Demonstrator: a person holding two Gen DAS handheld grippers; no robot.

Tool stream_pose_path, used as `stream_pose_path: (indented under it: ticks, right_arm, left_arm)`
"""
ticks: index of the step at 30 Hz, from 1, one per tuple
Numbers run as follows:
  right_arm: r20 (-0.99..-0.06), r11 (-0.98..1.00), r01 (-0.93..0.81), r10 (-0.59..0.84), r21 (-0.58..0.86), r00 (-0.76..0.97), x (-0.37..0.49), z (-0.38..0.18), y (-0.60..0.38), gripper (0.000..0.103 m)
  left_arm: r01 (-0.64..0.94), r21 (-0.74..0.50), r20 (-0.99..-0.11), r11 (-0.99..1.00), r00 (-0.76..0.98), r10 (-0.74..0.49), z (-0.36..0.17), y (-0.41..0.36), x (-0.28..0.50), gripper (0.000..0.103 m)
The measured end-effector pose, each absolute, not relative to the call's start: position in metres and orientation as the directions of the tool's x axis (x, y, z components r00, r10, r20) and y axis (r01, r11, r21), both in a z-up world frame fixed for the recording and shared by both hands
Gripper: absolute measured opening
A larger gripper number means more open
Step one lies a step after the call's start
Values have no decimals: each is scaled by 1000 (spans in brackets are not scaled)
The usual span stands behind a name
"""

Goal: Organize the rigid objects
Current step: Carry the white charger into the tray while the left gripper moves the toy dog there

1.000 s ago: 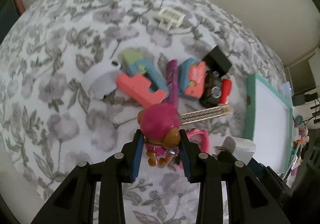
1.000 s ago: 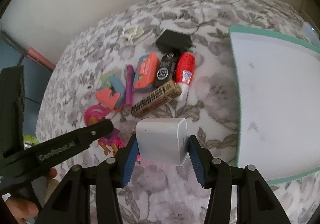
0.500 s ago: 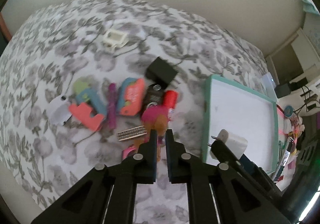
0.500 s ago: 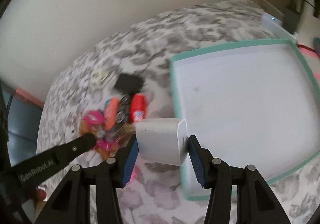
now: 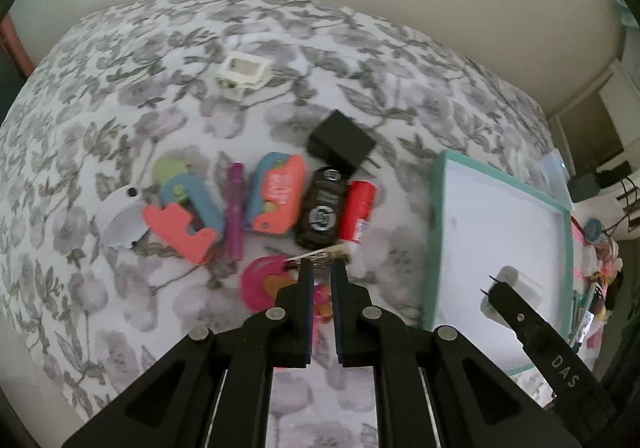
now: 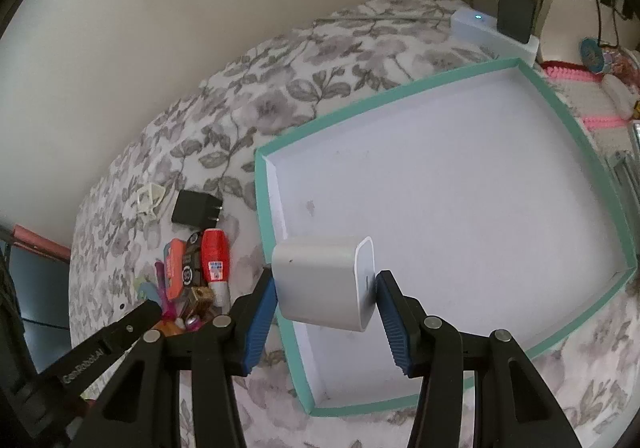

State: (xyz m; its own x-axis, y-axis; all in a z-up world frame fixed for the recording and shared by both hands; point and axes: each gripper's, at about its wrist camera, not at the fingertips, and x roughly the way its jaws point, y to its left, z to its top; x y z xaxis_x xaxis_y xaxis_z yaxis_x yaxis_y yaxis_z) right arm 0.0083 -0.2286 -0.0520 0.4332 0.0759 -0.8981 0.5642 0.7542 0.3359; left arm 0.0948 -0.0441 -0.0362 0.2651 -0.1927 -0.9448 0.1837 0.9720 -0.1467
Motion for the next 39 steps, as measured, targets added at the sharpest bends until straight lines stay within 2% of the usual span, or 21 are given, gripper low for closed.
stream_pose_path:
  ticks: [3,5,6,9,12,18,20,27,32,39]
  right_arm:
    - [-911,771,555,79,314,405,10,-56,-224,53]
    - [-918,775,554,83,305,389,10,-58,-223,53]
    - [-919,776,553,83,302,385,9,-58,-223,53]
    - [-922,782,551,75,291,381,8,-56,-221,53]
    - [-918,792,540,65,285,390,9,-49,-220,53]
    - [-920,802,531,57,274,388,10,-46,-217,53]
    - [-922,800,534,59,273,382,11,-48,-217,53]
    - [-923,798,535,65,276,380,10,-50,-217,53]
    - [-922,794,538,70,283,381,10,-49,-217,53]
    - [-921,776,565,53,281,385,9,-51,-227,53]
  left_arm:
    - [155,-145,-946,977,268,-183,-39,-30,96,15]
    - [140,-159,-948,977,253,-191,-44,-24,96,48]
    - [135,-164,-949,977,247,-194,-46,-22,96,54]
    - [125,-172,-952,977,233,-197,-52,-17,97,56]
    - [127,-163,-956,978,226,-188,-56,-16,98,63]
    - [127,-168,-962,978,193,-191,-70,-16,100,62]
    - [124,-170,-963,978,191,-192,-72,-15,101,42]
    - [126,-181,-959,975,199,-204,-69,-14,101,42]
    - [148,-179,-946,973,245,-211,-47,-15,98,42]
    - [275,-193,-919,942,287,-272,-16,-68,94,42]
